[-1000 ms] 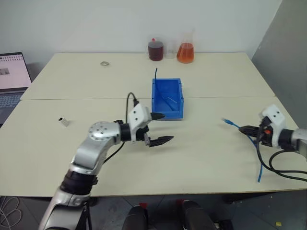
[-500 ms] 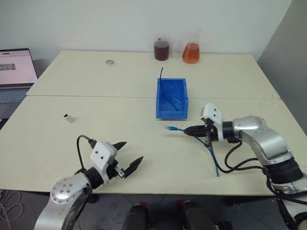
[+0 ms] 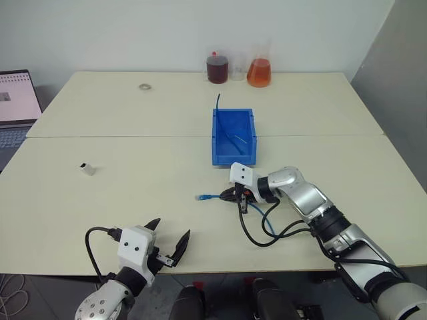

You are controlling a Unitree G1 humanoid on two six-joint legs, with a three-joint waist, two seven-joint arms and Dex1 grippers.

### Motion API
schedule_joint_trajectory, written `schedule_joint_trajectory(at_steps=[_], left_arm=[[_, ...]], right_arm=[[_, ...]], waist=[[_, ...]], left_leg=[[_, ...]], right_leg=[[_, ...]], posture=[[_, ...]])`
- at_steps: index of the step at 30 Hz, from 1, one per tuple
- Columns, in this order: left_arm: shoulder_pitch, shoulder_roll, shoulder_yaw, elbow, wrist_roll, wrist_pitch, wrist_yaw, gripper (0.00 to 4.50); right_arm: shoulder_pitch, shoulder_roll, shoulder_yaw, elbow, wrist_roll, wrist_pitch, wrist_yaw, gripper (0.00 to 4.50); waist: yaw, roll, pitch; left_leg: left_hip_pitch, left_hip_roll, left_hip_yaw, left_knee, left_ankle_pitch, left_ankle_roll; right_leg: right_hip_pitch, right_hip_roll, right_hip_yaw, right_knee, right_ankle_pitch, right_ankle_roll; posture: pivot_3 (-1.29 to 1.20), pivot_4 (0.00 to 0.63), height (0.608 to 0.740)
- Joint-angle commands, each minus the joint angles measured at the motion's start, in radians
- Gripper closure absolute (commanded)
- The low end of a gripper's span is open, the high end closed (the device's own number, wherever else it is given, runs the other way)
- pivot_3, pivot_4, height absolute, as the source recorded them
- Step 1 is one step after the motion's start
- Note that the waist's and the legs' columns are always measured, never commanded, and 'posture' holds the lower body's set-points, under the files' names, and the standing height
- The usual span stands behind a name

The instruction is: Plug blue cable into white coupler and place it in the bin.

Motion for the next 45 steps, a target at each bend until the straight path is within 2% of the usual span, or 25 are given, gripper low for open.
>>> schedule_joint_trajectory(at_steps=[1, 2, 12, 15, 22, 26, 30, 35, 40, 45], left_arm=[[-0.022, -0.013, -0.008, -0.014, 0.013, -0.023, 0.031, 0.00], [-0.021, -0.012, -0.011, -0.016, 0.015, -0.025, 0.035, 0.00], [-0.047, 0.021, -0.005, -0.014, -0.014, 0.000, 0.021, 0.00], [-0.085, 0.079, 0.027, 0.004, -0.046, 0.013, -0.033, 0.00], [-0.252, 0.341, 0.099, 0.107, -0.178, 0.084, -0.300, 0.00], [-0.454, 0.481, 0.068, 0.275, -0.206, 0.059, -0.500, 0.00], [-0.681, 0.506, -0.020, 0.518, -0.163, -0.024, -0.648, 0.00], [-0.905, 0.461, -0.152, 0.796, -0.095, -0.152, -0.818, 0.00], [-1.035, 0.397, -0.238, 1.025, -0.025, -0.290, -0.926, 0.00], [-1.111, 0.338, -0.296, 1.154, 0.041, -0.367, -0.958, 0.00]], right_arm=[[-0.020, 0.015, 0.015, 0.061, -0.040, -0.048, 0.025, 4.48], [-0.018, 0.015, 0.015, 0.062, -0.044, -0.051, 0.031, 4.48], [0.003, 0.009, -0.033, -0.045, 0.012, 0.072, 0.104, 2.36], [0.024, -0.026, -0.063, -0.140, 0.051, 0.156, 0.128, 1.67], [0.117, -0.183, -0.195, -0.447, 0.165, 0.379, 0.124, 0.05], [0.184, -0.284, -0.308, -0.618, 0.264, 0.505, 0.123, 0.05], [0.224, -0.336, -0.409, -0.731, 0.384, 0.607, 0.119, 0.05], [0.273, -0.394, -0.510, -0.870, 0.508, 0.702, 0.092, 0.05], [0.284, -0.400, -0.562, -0.937, 0.586, 0.773, 0.008, 0.05], [0.309, -0.404, -0.589, -0.955, 0.612, 0.794, -0.073, 0.05]], waist=[[-0.005, 0.001, -0.001], [-0.007, 0.002, -0.001], [-0.006, 0.002, -0.001], [0.000, 0.002, -0.001], [0.018, 0.002, -0.001], [0.024, 0.001, 0.000], [0.027, 0.001, 0.000], [0.028, 0.001, 0.000], [0.025, 0.000, 0.000], [0.027, 0.000, 0.000]], left_leg=[[0.001, 0.000, 0.000, 0.000, 0.000, 0.000], [0.001, 0.000, 0.000, 0.000, 0.000, 0.000], [0.000, 0.000, 0.000, 0.000, 0.000, 0.000], [0.000, 0.000, -0.003, 0.000, 0.000, 0.000], [-0.001, 0.000, -0.007, 0.001, 0.000, 0.000], [-0.001, 0.001, -0.006, 0.001, 0.000, 0.000], [0.000, 0.001, -0.005, 0.001, 0.000, 0.000], [-0.001, 0.001, -0.005, 0.001, 0.000, 0.000], [-0.002, 0.000, -0.006, 0.000, 0.000, 0.000], [-0.002, 0.000, -0.006, 0.001, 0.000, 0.000]], right_leg=[[0.000, 0.001, 0.000, 0.000, 0.000, 0.000], [0.000, 0.001, 0.000, 0.000, 0.000, 0.000], [0.000, 0.001, 0.000, 0.000, 0.000, 0.000], [0.000, 0.001, -0.002, 0.001, -0.001, -0.001], [0.001, 0.002, -0.006, 0.003, -0.002, -0.003], [0.000, 0.002, -0.006, 0.003, -0.002, -0.003], [0.001, 0.003, -0.005, 0.003, -0.002, -0.004], [0.001, 0.003, -0.006, 0.002, -0.002, -0.004], [0.000, 0.003, -0.006, 0.002, -0.002, -0.004], [0.000, 0.003, -0.006, 0.003, -0.002, -0.004]], posture=[[0.00, 0.150, 0.740], [0.00, 0.150, 0.740], [0.00, 0.150, 0.740], [0.00, 0.150, 0.740], [0.00, 0.150, 0.740], [0.00, 0.150, 0.740], [0.00, 0.150, 0.740], [0.00, 0.150, 0.740], [0.00, 0.150, 0.740], [0.00, 0.150, 0.740]])
